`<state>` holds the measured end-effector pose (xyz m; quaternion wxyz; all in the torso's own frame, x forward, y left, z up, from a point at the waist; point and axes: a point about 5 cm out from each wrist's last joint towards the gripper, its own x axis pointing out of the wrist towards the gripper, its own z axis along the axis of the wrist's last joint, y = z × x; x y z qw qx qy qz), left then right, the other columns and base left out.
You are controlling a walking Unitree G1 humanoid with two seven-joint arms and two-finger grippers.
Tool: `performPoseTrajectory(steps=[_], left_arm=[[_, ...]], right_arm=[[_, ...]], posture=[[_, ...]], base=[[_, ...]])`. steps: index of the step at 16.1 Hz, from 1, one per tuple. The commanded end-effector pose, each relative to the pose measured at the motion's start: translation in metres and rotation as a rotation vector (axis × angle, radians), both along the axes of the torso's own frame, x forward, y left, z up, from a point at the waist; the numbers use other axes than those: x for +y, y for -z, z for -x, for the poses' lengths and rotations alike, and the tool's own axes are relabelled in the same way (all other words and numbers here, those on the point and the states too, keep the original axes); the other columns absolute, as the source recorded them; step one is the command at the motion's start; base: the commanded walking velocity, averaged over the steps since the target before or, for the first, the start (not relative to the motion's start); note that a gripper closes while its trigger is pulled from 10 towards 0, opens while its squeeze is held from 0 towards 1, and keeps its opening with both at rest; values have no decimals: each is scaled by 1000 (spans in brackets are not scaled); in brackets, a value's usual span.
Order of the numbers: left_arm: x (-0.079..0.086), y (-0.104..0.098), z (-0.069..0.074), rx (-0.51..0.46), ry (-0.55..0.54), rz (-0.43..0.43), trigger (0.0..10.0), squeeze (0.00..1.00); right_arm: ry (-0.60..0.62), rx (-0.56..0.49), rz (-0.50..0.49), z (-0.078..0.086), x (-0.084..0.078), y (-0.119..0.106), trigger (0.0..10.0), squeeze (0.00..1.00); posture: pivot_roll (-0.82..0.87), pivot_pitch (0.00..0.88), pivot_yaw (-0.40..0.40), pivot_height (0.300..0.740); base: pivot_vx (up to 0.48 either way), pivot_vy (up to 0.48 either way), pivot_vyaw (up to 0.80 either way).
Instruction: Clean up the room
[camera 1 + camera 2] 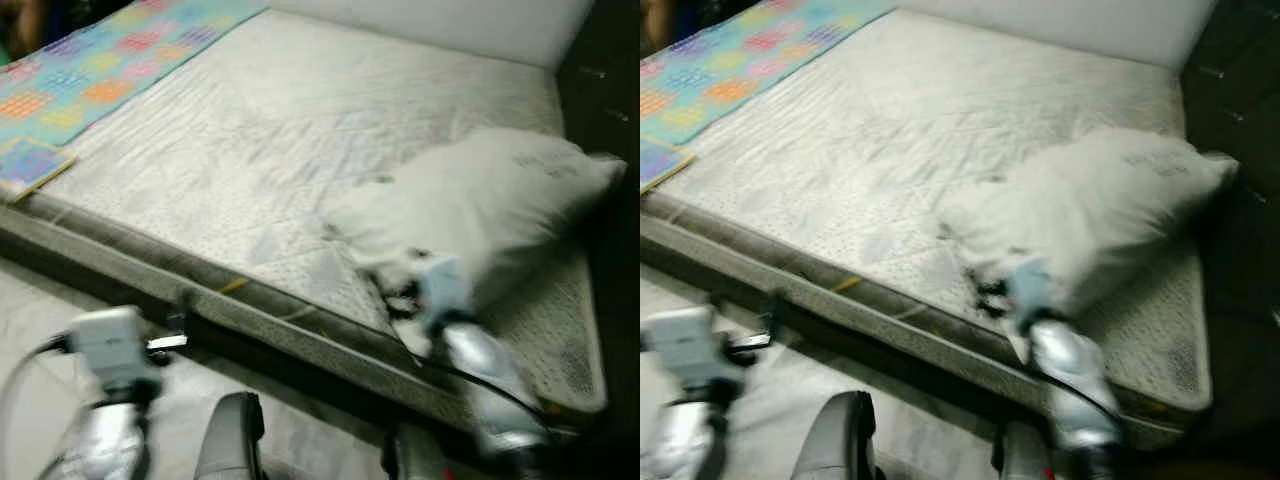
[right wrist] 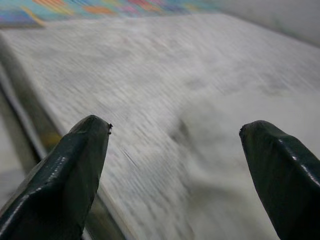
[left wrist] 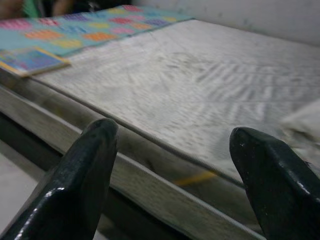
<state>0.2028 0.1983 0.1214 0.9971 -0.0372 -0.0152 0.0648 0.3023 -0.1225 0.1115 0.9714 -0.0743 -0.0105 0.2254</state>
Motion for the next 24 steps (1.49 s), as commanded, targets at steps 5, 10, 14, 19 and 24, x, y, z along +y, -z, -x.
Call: performPoseTrajectory(steps=[5,10,14,19,24], left_arm=[[-7,1,-1,14,15,13,10000,0],[-7,0,0,20,28,11,10000,0],[-8,0,-1,19,37,11,10000,0],[-9,-1,-3,11,52,13,10000,0],[-9,0,-3,12,34,21,10000,0]], right_arm=[[50,29,25,2,-18,8,10000,0],[158,28,-17,-5,-24,4,10000,0],[177,21,-13,-5,-27,4,10000,0],[187,22,-7,-6,-29,5,10000,0],[188,14,-2,-6,-31,4,10000,0]], posture=[[-29,119,-28,588],[-23,124,-26,588],[-24,122,-26,588],[-29,116,-26,588],[-30,114,-27,588]], base=[[0,0,0],[0,0,-311],[0,0,0],[166,0,-640],[61,0,-480]])
